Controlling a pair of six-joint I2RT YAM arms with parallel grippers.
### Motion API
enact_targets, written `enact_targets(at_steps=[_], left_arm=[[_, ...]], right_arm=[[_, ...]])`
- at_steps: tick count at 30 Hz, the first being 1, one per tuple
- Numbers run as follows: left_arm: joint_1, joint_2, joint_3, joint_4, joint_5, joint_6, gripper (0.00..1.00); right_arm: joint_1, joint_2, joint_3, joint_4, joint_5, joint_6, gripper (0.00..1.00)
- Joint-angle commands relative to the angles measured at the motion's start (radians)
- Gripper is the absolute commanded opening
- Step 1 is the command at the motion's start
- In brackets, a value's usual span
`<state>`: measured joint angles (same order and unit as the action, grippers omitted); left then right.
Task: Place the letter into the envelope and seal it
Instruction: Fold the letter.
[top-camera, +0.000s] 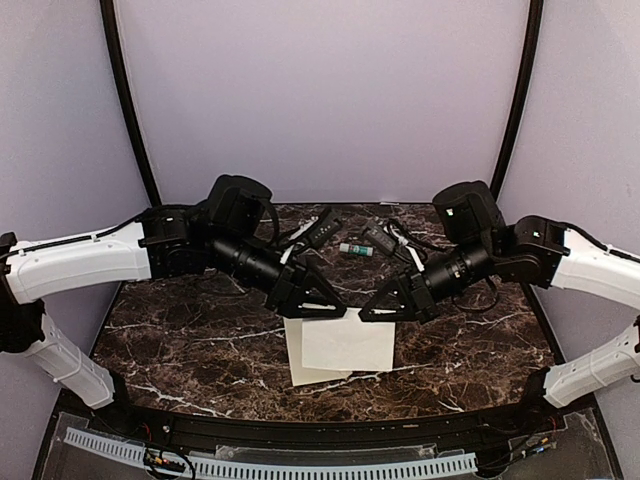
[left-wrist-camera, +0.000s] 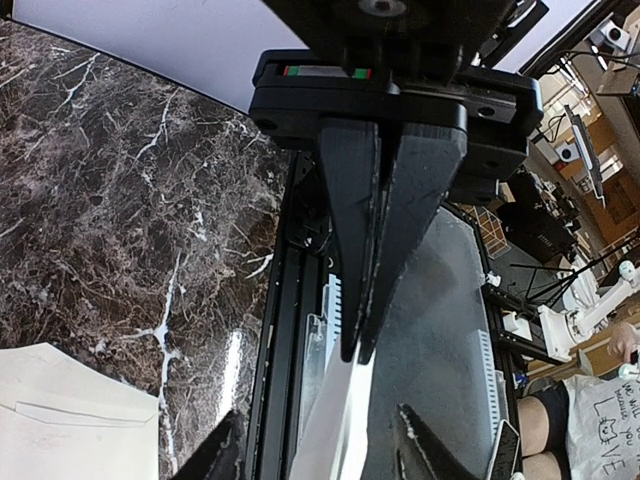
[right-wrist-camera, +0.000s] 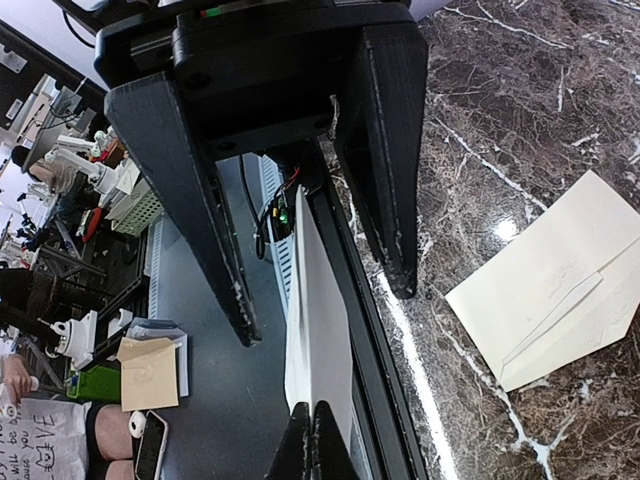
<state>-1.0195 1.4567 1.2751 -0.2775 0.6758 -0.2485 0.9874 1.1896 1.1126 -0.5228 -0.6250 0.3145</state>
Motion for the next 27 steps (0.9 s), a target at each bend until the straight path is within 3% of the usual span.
enact_targets(at_steps=[1,11,14,16,17,21,27], left_arm=[[-0.002,-0.001,0.02,-0.004,0.041,0.015,0.43],[-0.003,0.035,0.042,-0.044,0.075,0.037,0.2],[-0.002,0.033,0.042,-0.048,0.074,0.04,0.03],[-0.003,0.028,0.036,-0.045,0.074,0.038,0.0],[-0.002,0.025,0.032,-0.035,0.07,0.034,0.0],[-0.002,-0.033,-0.03,0.092,0.007,-0.032,0.0],[-0.002,-0.131,-0.18,0.392,-0.052,-0.175,0.0]], right_arm=[[-0.004,0.007,0.022,0.016,-0.021,-0.012,0.0],[-0.004,0.022,0.033,0.006,-0.017,-0.025,0.0],[-0.004,0.019,0.036,0.009,-0.008,-0.027,0.0],[-0.005,0.015,0.034,0.01,0.006,-0.026,0.0],[-0.007,0.009,0.031,0.011,0.016,-0.025,0.06],[-0.042,-0.057,-0.037,0.1,0.001,0.005,0.47],[-0.126,-0.164,-0.176,0.333,0.015,0.153,0.79]])
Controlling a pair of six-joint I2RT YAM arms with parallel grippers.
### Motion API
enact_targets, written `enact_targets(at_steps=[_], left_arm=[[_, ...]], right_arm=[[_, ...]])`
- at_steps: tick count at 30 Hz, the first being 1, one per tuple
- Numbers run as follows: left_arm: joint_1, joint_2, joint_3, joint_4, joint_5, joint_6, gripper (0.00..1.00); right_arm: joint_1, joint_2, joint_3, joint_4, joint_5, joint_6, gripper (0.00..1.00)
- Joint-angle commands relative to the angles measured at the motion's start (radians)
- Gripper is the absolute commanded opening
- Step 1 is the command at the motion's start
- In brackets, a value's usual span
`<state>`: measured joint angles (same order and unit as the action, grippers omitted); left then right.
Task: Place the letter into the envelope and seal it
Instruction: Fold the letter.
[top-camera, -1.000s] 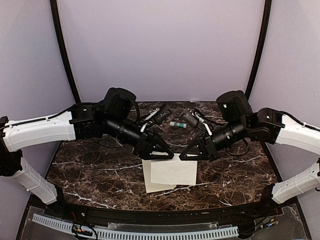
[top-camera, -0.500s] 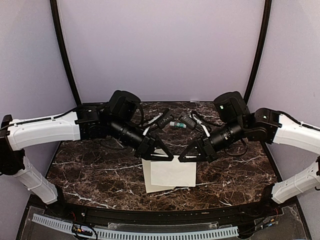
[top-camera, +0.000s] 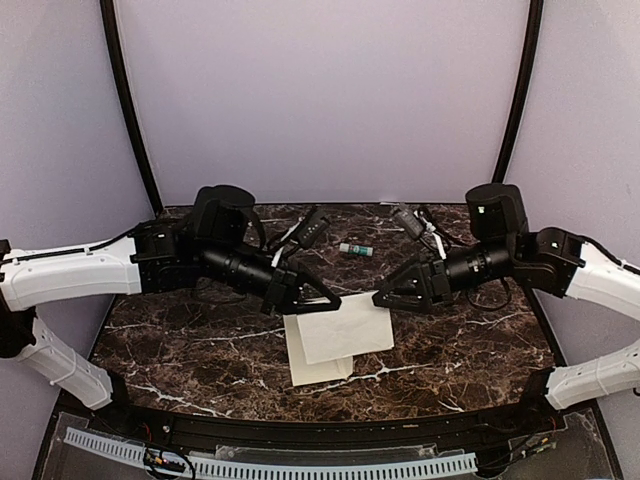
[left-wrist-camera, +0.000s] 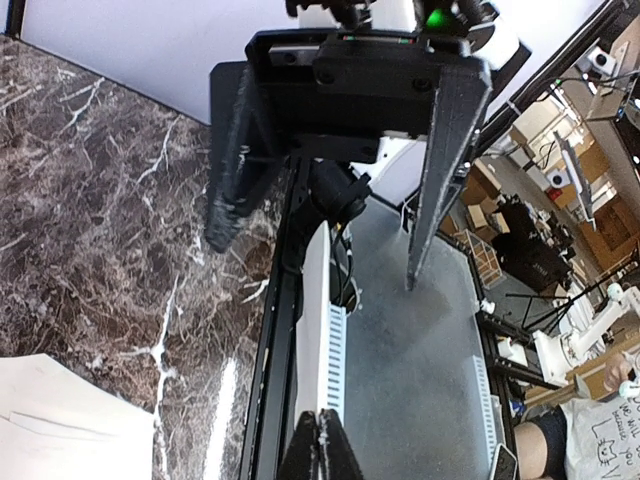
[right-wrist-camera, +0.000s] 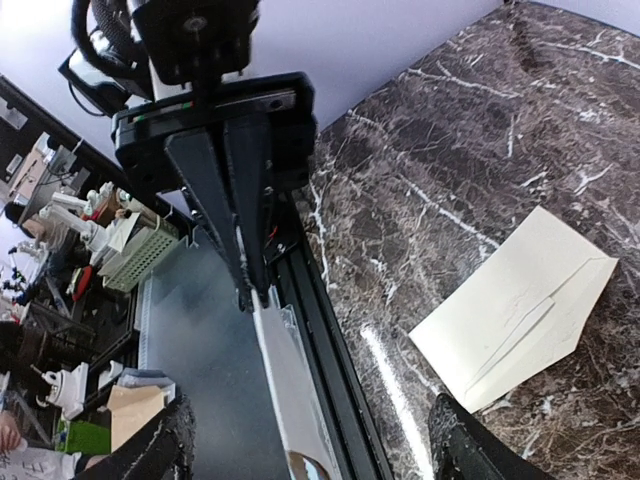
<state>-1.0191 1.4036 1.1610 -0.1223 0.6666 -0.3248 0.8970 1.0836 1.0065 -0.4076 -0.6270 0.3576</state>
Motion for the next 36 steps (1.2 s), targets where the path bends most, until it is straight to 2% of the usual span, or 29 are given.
enact_targets(at_steps=[1,3,6,11,15,24,28,31,35,36], left_arm=[[-0.003,-0.09,-0.092,0.277,-0.054,-0.121,0.0],[-0.003,-0.103,-0.121,0.318,-0.071,-0.144,0.0],[-0.003,-0.113,-0.135,0.347,-0.072,-0.164,0.0],[-0.003,-0.112,-0.129,0.337,-0.077,-0.171,0.0],[-0.003,-0.111,-0.132,0.346,-0.073,-0.176,0.0],[-0.003,-0.099,-0.127,0.358,-0.03,-0.186,0.0],[-0.003,-0.101,-0.146,0.376,-0.028,-0.187,0.0],[-0.003,-0.09,-0.147,0.38,-0.024,-0.19,0.0],[-0.003,-0.089,-0.152,0.383,-0.02,-0.201,0.01],[-0.003,-0.09,-0.152,0.381,-0.021,-0.204,0.09]], right_arm=[[-0.042,-0.073,-0.091,0.265,0.007,0.139,0.85],[-0.047,-0.091,-0.127,0.336,-0.002,0.178,0.9],[-0.049,-0.095,-0.149,0.365,0.017,0.202,0.92],[-0.047,-0.113,-0.186,0.488,-0.034,0.274,0.92],[-0.047,-0.133,-0.206,0.517,-0.04,0.296,0.87],[-0.047,-0.117,-0.24,0.61,-0.073,0.347,0.51],[-0.046,-0.094,-0.22,0.609,-0.089,0.35,0.27],[-0.045,-0.103,-0.216,0.588,-0.074,0.342,0.02],[-0.045,-0.121,-0.237,0.581,-0.064,0.34,0.0],[-0.046,-0.122,-0.239,0.576,-0.062,0.339,0.0]])
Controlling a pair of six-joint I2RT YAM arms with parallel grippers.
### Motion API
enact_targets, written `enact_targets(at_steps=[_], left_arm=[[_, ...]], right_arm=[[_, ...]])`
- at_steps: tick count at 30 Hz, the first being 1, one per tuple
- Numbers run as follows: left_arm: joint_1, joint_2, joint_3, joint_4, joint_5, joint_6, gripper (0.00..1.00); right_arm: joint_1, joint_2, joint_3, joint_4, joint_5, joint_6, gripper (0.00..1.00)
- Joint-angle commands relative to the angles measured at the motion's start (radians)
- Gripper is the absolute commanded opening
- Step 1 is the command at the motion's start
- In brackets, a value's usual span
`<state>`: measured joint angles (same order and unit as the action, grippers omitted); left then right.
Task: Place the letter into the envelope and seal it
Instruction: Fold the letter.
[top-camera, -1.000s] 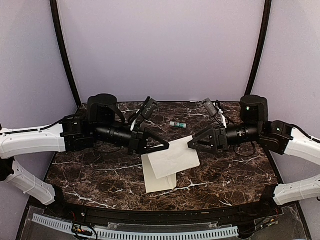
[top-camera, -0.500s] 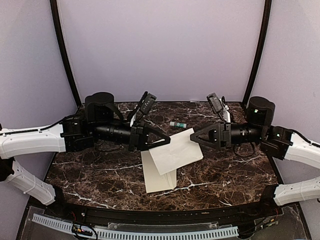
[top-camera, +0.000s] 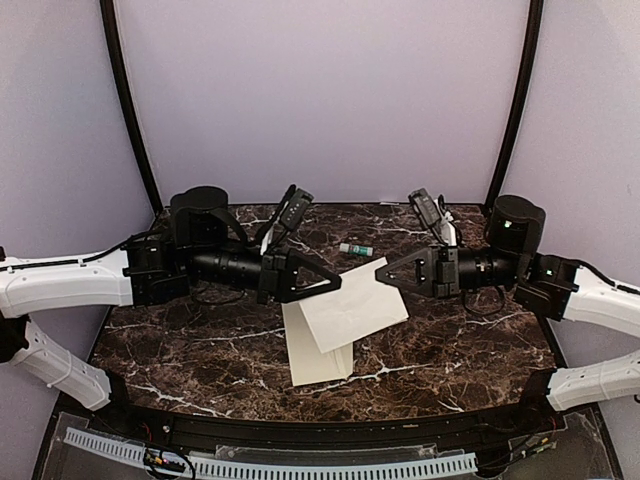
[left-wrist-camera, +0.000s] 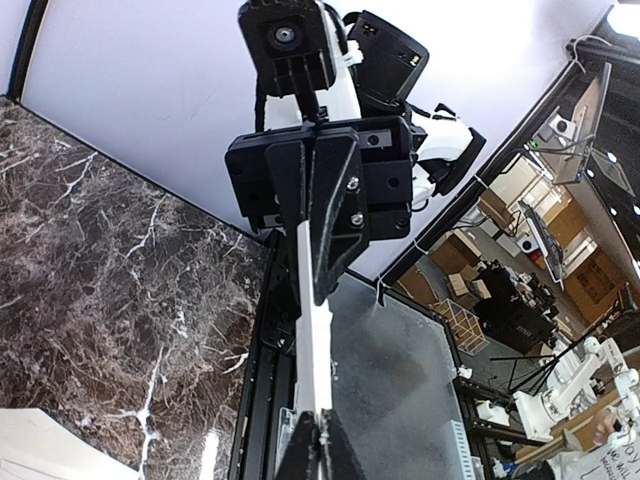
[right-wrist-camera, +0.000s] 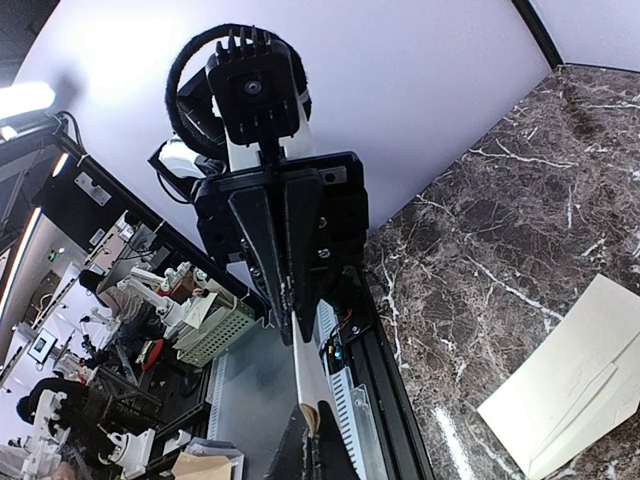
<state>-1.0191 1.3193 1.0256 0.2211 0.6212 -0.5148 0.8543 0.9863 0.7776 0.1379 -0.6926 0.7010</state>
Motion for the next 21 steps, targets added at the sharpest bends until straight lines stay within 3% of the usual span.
enact_targets(at_steps=[1,4,8,14,21], left_arm=[[-0.003,-0.008,-0.015,0.037,0.022,-0.014,0.16],[-0.003,-0.013,-0.011,0.019,0.006,-0.01,0.48],[0.002,-0.024,0.019,-0.056,-0.042,0.023,0.69],[0.049,-0.029,0.09,-0.227,-0.121,0.073,0.75],[0.056,0.003,0.168,-0.334,-0.099,0.115,0.76]], right_arm=[[-0.003,-0.024,-0.009,0.022,0.002,-0.01,0.0],[-0.003,-0.017,0.015,-0.031,-0.001,-0.041,0.0],[-0.002,-0.001,0.057,-0.131,-0.016,-0.107,0.0],[-0.003,0.043,0.124,-0.344,-0.005,-0.233,0.0],[-0.001,0.071,0.149,-0.406,-0.039,-0.285,0.0]])
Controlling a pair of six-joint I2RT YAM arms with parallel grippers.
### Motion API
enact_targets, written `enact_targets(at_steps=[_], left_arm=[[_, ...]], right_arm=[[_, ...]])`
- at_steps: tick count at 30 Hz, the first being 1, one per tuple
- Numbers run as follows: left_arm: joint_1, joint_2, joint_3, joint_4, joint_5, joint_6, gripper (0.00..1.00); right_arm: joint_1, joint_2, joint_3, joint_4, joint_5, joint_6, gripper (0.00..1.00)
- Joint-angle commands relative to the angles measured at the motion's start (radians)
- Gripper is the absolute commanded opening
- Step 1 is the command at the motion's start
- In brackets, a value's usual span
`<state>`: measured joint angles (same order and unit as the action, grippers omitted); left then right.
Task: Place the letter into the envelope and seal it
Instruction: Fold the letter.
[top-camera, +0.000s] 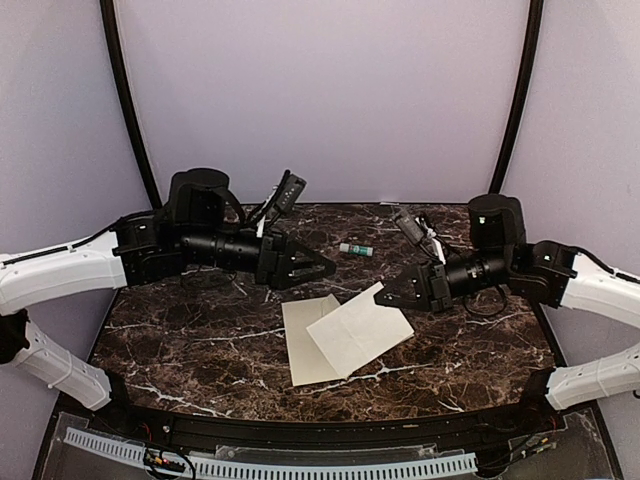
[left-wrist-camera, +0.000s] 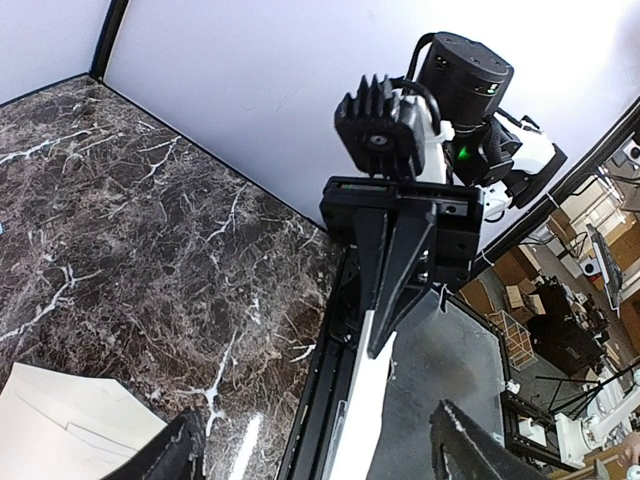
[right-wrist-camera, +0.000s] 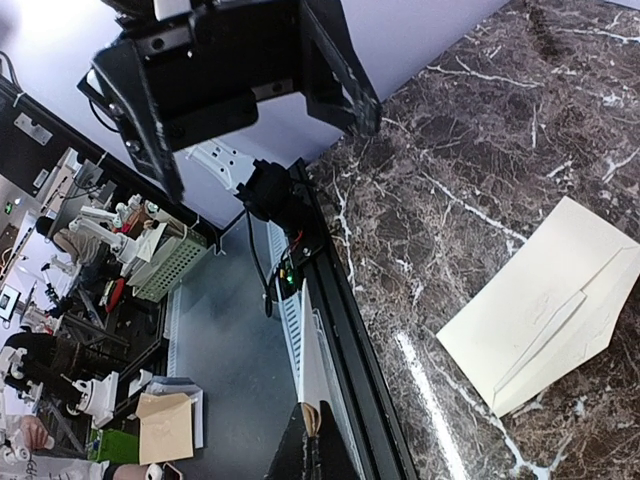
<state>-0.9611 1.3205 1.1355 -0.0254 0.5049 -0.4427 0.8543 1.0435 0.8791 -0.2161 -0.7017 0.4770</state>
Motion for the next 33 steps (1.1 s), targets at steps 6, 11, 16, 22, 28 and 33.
enact_targets(at_steps=[6,11,16,22,28,33], left_arm=[[-0.05,0.072,0.079,-0.083,0.08,0.032,0.77],[-0.102,0.114,0.086,-0.094,0.092,0.034,0.77],[-0.113,0.119,0.077,-0.101,0.095,0.035,0.74],[-0.113,0.119,0.073,-0.127,0.116,0.05,0.31],[-0.114,0.103,0.063,-0.124,0.113,0.048,0.0],[-0.114,0.018,-0.035,0.002,0.011,-0.012,0.0]], right_arm=[[-0.001,0.041,0.075,-0.086,-0.056,-0.115,0.0],[0.005,0.077,0.097,-0.084,-0.081,-0.126,0.0],[0.02,0.1,0.144,-0.108,-0.081,-0.137,0.0],[0.04,0.135,0.195,-0.144,-0.076,-0.151,0.0],[0.066,0.164,0.254,-0.185,-0.019,-0.179,0.0],[0.066,0.096,0.224,-0.08,0.102,-0.093,0.27]])
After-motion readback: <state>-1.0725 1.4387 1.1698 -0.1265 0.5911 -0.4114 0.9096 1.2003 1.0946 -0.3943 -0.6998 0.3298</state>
